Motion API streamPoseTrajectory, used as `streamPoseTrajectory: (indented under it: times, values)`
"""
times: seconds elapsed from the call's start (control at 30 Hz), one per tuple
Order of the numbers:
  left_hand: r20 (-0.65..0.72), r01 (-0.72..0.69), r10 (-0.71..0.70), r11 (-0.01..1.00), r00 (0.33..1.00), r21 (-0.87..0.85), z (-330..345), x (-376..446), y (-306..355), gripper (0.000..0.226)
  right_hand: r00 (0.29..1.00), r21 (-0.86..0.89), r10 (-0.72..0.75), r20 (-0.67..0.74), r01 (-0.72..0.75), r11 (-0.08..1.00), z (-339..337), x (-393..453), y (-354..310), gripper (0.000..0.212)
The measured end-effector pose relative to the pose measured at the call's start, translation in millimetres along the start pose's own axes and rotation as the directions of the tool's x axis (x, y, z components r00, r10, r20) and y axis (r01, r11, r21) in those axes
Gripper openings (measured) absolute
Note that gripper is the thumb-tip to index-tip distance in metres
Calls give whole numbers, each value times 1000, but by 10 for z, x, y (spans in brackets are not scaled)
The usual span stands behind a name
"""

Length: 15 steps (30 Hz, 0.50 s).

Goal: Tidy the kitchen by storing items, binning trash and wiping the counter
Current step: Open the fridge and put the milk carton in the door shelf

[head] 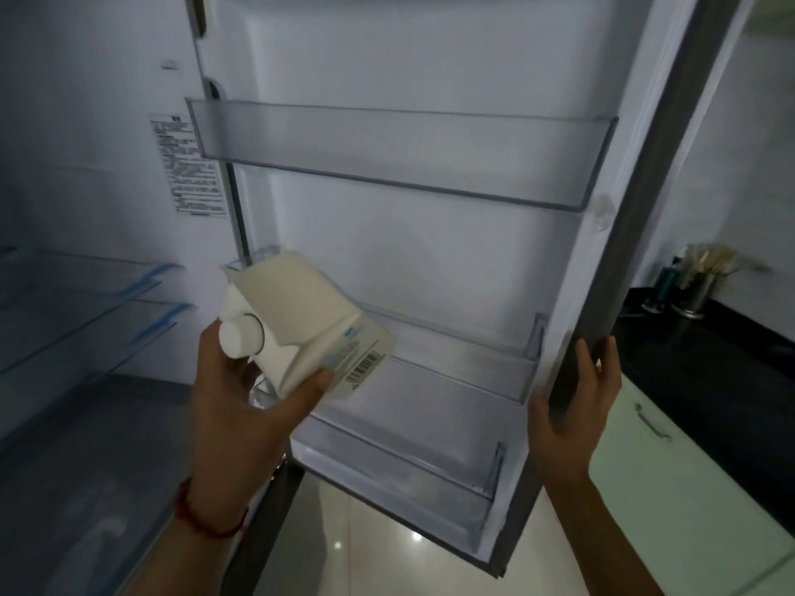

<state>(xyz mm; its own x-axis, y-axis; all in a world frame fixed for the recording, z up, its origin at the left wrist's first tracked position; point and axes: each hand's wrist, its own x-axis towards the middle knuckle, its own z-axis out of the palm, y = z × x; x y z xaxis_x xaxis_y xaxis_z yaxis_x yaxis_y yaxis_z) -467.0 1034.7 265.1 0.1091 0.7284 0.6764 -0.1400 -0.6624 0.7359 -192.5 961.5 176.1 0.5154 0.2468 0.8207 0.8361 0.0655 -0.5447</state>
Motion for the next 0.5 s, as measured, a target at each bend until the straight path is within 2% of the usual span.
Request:
streamPoseTrajectory:
  times: [0.1,0.2,0.37,0.5]
  values:
    - [-4,-64,64,996,998,-55,207,269,-2,65,1000,-3,-4,28,5,1000,29,125,118,59]
    - [7,-84,85,993,996,-87,428,523,-38,61,999,7,-1,38,1,1000,74,208,214,58]
    - [104,-95,100,994,989,-49,756,812,-305,64,999,15,-7,44,7,1000,86,282,276,60]
    - [221,-54,44,998,974,40,948,898,-549,75,999,31,-10,33,9,999,111,311,322,59]
